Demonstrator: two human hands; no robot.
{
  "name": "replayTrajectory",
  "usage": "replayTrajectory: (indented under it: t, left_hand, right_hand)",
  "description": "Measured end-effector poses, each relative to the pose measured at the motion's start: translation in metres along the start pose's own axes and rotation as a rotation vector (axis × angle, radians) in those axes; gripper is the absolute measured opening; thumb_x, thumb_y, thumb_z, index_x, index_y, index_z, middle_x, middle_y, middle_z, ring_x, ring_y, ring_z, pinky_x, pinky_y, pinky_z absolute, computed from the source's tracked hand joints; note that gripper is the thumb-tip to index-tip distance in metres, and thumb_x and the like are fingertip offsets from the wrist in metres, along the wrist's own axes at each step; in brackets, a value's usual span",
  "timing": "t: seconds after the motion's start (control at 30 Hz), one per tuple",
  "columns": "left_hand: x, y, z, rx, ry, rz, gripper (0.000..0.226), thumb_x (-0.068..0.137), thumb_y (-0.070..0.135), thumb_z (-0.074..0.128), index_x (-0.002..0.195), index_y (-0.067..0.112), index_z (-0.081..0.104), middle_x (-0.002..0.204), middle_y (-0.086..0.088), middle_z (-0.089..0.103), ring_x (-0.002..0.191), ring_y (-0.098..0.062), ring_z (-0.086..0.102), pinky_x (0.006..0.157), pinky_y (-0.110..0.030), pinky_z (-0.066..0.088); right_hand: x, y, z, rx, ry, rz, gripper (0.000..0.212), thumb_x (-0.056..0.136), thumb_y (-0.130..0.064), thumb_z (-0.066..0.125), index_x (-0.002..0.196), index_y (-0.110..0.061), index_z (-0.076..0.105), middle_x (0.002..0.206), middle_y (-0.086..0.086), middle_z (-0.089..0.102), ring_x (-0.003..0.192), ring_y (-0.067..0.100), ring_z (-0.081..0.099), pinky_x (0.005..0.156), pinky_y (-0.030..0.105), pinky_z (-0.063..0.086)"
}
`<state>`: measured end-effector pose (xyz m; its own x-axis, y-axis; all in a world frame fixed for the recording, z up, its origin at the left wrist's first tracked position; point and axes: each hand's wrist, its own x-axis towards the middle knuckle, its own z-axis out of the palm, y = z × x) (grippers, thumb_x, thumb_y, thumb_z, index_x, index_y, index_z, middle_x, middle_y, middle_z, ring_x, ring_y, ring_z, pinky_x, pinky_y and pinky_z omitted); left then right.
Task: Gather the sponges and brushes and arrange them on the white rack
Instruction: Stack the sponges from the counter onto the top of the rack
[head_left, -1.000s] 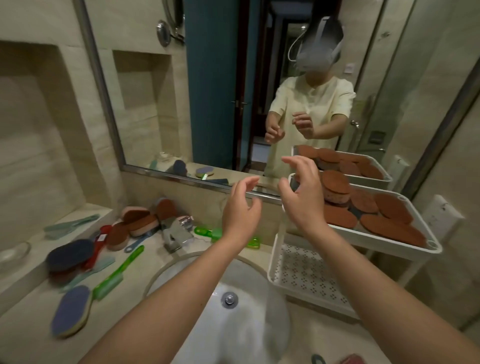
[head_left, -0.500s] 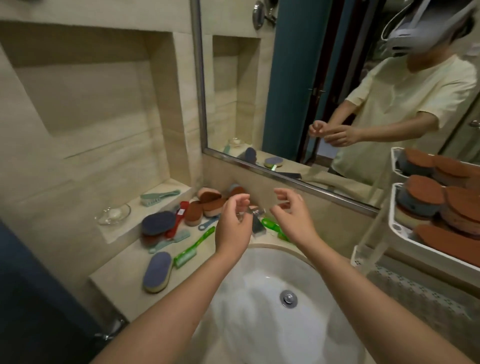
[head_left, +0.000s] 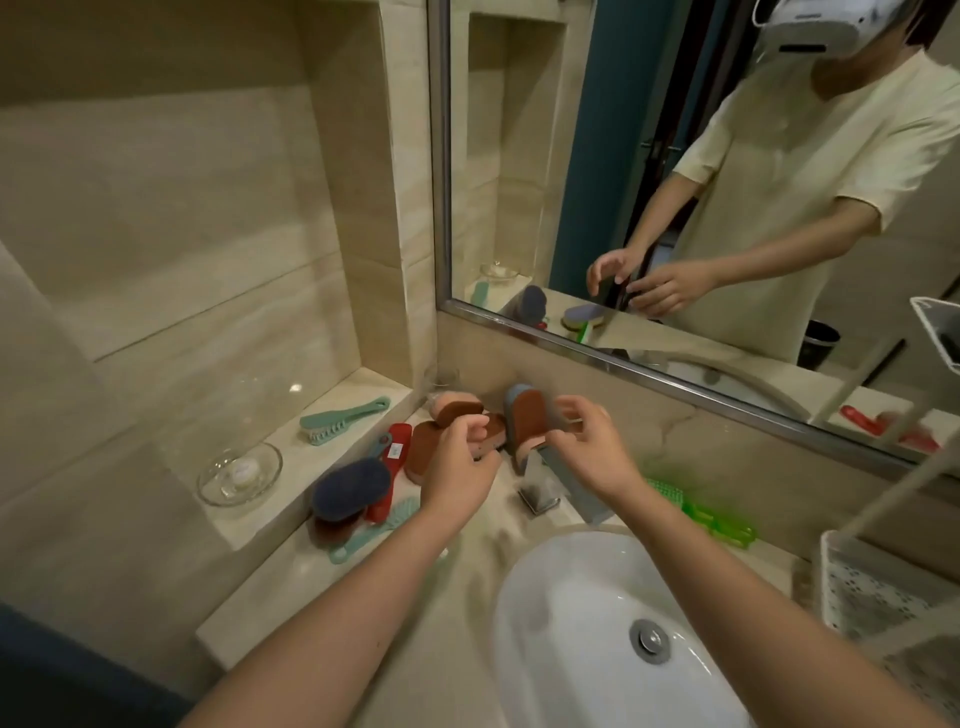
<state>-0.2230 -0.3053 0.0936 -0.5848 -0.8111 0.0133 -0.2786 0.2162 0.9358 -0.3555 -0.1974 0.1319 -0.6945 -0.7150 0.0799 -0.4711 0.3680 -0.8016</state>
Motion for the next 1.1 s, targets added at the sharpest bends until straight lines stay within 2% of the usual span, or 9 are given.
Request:
replayTrajectory:
  t: [0.07,0.17,0.3,0.4,0.47,0.57,0.73,0.9,1.1]
  left_hand:
    - [0.017,-0.012,-0.005,0.04,-0.042,-0.026,0.04,0.086,0.014,0.065,0.122,0.026,0.053,0.114,0.009,0.055,0.101,-0.006,0.055,0.084,-0.021,0.044]
    - [0.043,-0.029,-0.006,0.069,-0.072,-0.069,0.041,0.085,0.016,0.067,0.123,0.026,0.053,0.12,0.005,0.055,0.106,-0.009,0.053,0.092,-0.025,0.044]
    - [0.075,-0.044,-0.002,0.1,-0.132,-0.094,0.044,0.086,0.016,0.067,0.127,0.024,0.051,0.128,0.003,0.055,0.11,-0.007,0.05,0.092,-0.022,0.038]
    - [0.099,-0.051,0.002,0.147,-0.169,-0.1,0.046,0.087,0.023,0.067,0.13,0.025,0.049,0.134,0.004,0.054,0.122,-0.014,0.05,0.101,-0.029,0.041]
    - [0.113,-0.056,0.005,0.181,-0.201,-0.09,0.049,0.087,0.025,0.067,0.132,0.024,0.048,0.137,0.003,0.053,0.125,-0.017,0.05,0.1,-0.027,0.039]
    - [0.13,-0.066,0.011,0.225,-0.236,-0.073,0.053,0.086,0.024,0.068,0.134,0.023,0.047,0.139,0.001,0.052,0.126,-0.018,0.049,0.099,-0.025,0.038]
    - [0.149,-0.082,0.024,0.323,-0.275,-0.063,0.055,0.086,0.03,0.07,0.135,0.024,0.047,0.135,0.001,0.055,0.123,-0.017,0.053,0.104,-0.034,0.044]
    - [0.153,-0.098,0.036,0.467,-0.266,-0.044,0.062,0.083,0.031,0.069,0.138,0.02,0.043,0.139,-0.002,0.049,0.13,-0.022,0.043,0.11,-0.039,0.036]
    - [0.153,-0.105,0.04,0.597,-0.247,-0.061,0.067,0.088,0.034,0.063,0.146,0.018,0.032,0.15,-0.005,0.036,0.139,-0.026,0.029,0.113,-0.042,0.029]
  right_hand:
    - [0.013,0.004,0.011,-0.031,-0.001,0.028,0.05,0.086,-0.011,0.059,0.135,-0.015,0.05,0.134,0.008,0.047,0.111,0.012,0.051,0.095,0.023,0.038]
    - [0.033,0.012,0.028,-0.084,-0.007,0.071,0.054,0.083,-0.013,0.061,0.136,-0.017,0.05,0.134,0.006,0.047,0.093,0.005,0.054,0.092,0.023,0.038]
    - [0.06,0.019,0.046,-0.157,-0.049,0.086,0.062,0.08,-0.014,0.064,0.139,-0.017,0.047,0.139,0.008,0.046,0.124,0.024,0.049,0.108,0.036,0.038]
    - [0.084,0.024,0.054,-0.225,-0.079,0.066,0.067,0.077,-0.012,0.065,0.141,-0.017,0.045,0.143,0.008,0.045,0.13,0.028,0.042,0.109,0.034,0.035]
    - [0.101,0.028,0.059,-0.255,-0.093,0.062,0.068,0.078,-0.011,0.062,0.143,-0.017,0.042,0.146,0.008,0.043,0.133,0.027,0.039,0.11,0.03,0.03]
    - [0.122,0.037,0.068,-0.267,-0.106,0.075,0.069,0.079,-0.008,0.058,0.145,-0.018,0.041,0.148,0.009,0.041,0.136,0.029,0.036,0.111,0.032,0.027]
    - [0.145,0.054,0.082,-0.411,-0.172,0.032,0.074,0.079,-0.006,0.053,0.149,-0.022,0.035,0.157,0.006,0.03,0.141,0.03,0.026,0.115,0.032,0.021]
    - [0.147,0.066,0.089,-0.491,-0.198,0.041,0.075,0.081,-0.007,0.052,0.15,-0.025,0.031,0.155,0.003,0.03,0.139,0.028,0.025,0.113,0.038,0.027]
    - [0.142,0.07,0.093,-0.514,-0.1,0.031,0.07,0.079,-0.008,0.053,0.147,-0.018,0.039,0.139,0.008,0.04,0.126,0.029,0.035,0.105,0.038,0.036]
